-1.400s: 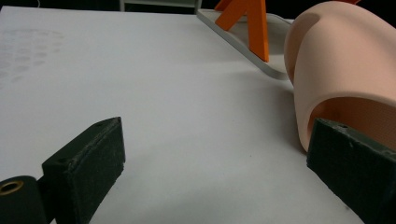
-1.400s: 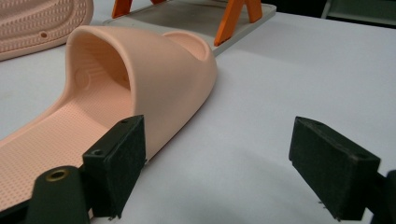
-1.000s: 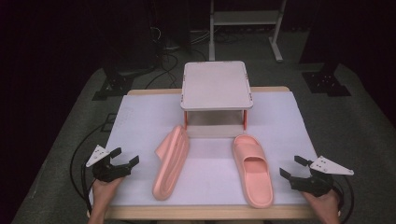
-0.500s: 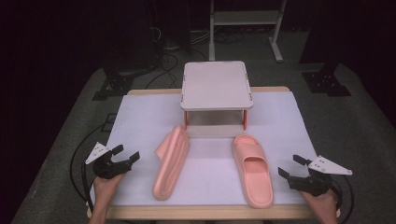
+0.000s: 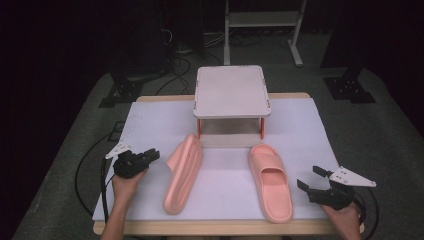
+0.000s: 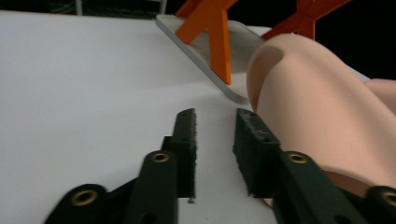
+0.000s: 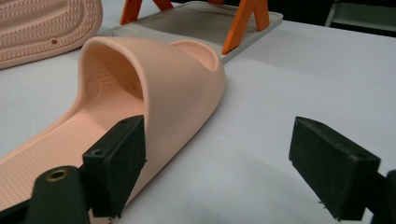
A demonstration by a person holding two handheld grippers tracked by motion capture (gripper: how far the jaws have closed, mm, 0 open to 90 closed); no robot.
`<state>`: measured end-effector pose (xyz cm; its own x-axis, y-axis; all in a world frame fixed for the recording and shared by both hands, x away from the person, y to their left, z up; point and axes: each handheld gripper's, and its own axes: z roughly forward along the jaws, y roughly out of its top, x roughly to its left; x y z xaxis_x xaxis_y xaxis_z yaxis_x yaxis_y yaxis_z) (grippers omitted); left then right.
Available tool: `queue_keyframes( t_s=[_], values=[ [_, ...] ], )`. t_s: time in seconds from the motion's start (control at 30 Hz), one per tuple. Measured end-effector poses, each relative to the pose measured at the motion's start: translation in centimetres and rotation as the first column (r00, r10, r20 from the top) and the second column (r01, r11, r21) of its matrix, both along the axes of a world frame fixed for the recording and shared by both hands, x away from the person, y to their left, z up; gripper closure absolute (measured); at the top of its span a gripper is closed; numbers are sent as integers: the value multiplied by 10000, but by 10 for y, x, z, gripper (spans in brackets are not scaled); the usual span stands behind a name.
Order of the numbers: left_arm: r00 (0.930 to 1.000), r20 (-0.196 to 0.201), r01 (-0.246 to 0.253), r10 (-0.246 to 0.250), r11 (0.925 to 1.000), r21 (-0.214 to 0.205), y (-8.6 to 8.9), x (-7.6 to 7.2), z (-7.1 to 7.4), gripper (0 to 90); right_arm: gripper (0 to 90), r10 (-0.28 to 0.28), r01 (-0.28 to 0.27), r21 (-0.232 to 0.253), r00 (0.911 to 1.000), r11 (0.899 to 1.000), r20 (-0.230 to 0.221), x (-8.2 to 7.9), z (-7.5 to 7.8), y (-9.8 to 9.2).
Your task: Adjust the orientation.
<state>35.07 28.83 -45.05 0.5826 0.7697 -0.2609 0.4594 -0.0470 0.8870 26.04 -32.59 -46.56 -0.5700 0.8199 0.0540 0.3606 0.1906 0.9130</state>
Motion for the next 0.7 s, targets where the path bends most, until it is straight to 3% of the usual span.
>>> queue_keyframes(
  t_s=[0.1, 0.23, 0.7],
  values=[
    [9990, -246, 389, -385, 9991, 177, -7, 3, -4, 772, 184, -20, 20, -8, 10000, 10000, 13, 0, 0, 0],
    [9957, -409, 835, -830, 9965, 103, -16, 2, -7, 810, 184, -151, 151, 55, 9999, 9999, 61, -1, 1, -3],
    [9948, -73, 1013, -1013, 9948, -64, -25, -7, 3, 795, 184, -435, 430, 178, 9987, 9989, 282, -3, 3, -9]
  ],
)
